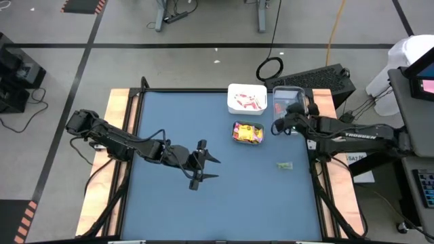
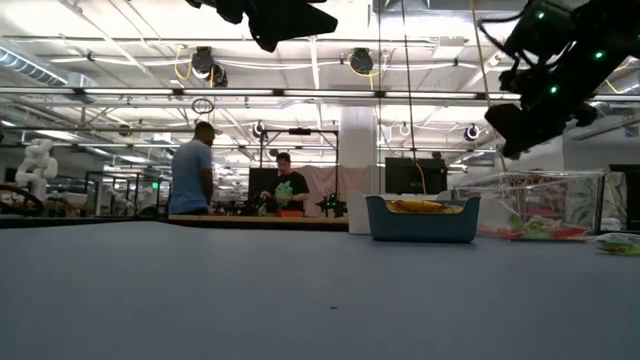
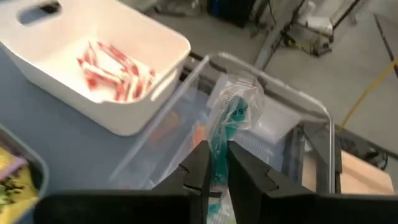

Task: Sort candy
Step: Put the left blue candy into the transparent bin, then put the green candy into the transparent bin

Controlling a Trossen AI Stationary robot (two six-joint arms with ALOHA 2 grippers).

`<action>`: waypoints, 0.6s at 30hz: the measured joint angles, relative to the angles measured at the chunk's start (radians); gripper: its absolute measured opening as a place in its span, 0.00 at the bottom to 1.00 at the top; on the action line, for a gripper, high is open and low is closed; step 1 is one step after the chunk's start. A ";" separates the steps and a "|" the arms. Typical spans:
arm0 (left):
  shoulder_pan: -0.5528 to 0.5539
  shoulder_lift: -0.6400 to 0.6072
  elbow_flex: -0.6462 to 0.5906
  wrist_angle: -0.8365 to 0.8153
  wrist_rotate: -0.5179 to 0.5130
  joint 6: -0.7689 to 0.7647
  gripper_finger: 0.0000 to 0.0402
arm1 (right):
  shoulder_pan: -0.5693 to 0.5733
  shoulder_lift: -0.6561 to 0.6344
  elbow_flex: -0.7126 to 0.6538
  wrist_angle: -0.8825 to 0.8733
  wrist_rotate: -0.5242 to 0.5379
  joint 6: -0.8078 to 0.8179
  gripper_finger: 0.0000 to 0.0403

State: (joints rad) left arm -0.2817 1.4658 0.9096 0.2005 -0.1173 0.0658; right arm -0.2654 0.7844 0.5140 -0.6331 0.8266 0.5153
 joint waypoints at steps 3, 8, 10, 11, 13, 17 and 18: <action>0.000 0.000 0.000 0.000 0.000 0.000 0.61 | -0.052 0.029 0.000 0.000 -0.051 -0.001 0.13; 0.000 0.000 0.000 0.000 0.000 0.000 0.61 | -0.109 0.052 0.000 -0.006 -0.140 -0.004 0.23; 0.000 0.000 0.000 -0.001 0.000 0.000 0.61 | -0.114 0.040 0.001 -0.011 -0.157 -0.007 0.28; 0.000 0.000 0.000 -0.002 0.000 0.000 0.61 | -0.114 0.031 0.007 -0.020 -0.161 -0.007 0.30; 0.000 0.000 0.000 -0.004 0.000 0.000 0.61 | -0.113 0.012 0.034 -0.047 -0.194 -0.008 0.34; 0.000 0.000 0.000 -0.013 0.000 -0.007 0.61 | -0.105 -0.024 0.125 -0.141 -0.312 -0.009 0.40; 0.000 0.000 0.000 -0.015 0.000 -0.008 0.61 | -0.092 -0.032 0.149 -0.156 -0.348 -0.017 0.41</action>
State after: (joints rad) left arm -0.2820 1.4658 0.9096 0.1856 -0.1173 0.0578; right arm -0.3573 0.7522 0.6626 -0.7888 0.4783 0.4985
